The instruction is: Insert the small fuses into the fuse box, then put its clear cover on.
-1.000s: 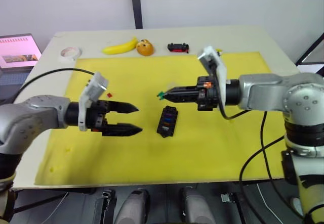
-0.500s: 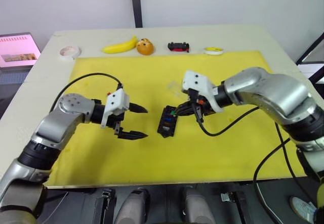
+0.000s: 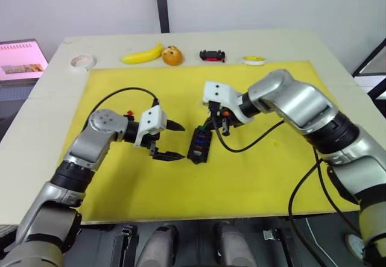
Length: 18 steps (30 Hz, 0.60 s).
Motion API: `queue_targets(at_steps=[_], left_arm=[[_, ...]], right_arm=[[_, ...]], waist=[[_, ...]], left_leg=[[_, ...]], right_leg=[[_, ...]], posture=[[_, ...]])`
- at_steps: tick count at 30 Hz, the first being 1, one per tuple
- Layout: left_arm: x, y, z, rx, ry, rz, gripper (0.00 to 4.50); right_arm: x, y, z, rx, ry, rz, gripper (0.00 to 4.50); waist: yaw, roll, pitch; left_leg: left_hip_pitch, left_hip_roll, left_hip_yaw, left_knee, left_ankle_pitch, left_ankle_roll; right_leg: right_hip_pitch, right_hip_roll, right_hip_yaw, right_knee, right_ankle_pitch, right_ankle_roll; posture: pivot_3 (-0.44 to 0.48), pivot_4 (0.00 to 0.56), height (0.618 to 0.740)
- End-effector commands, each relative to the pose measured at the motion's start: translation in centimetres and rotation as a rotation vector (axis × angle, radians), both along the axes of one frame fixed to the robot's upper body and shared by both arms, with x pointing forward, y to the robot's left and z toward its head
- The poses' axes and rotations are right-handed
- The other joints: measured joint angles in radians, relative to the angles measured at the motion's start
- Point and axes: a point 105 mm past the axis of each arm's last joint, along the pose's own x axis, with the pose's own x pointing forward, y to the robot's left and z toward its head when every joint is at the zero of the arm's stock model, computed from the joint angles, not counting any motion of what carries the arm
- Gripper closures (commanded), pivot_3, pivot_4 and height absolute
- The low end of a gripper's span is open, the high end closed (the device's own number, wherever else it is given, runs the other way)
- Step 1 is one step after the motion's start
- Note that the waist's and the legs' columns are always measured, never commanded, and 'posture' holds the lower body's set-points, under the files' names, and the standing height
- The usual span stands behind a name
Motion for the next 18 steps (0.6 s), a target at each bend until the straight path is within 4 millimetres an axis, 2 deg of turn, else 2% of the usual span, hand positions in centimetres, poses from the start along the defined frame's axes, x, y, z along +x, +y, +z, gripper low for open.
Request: queue_targets(at_steps=[1,18], left_arm=[[0.3,-0.3,1.0,-0.001,-0.061,-0.009,0.03],[0.6,-0.4,1.2,0.002,-0.072,-0.005,0.03]], right_arm=[[0.2,0.5,1.5,0.007,-0.061,0.024,4.5],[0.2,0.5,0.5,-0.018,-0.045,0.027,4.5]], waist=[[-0.001,0.0,0.0],[0.0,0.0,0.0]], left_leg=[[0.0,0.0,0.0,0.0,0.0,0.0],[0.0,0.0,0.0,0.001,0.0,0.0]], right_leg=[[0.0,0.0,0.0,0.0,0.0,0.0],[0.0,0.0,0.0,0.002,0.0,0.0]], posture=[[0.0,0.15,0.74],[0.0,0.15,0.74]])
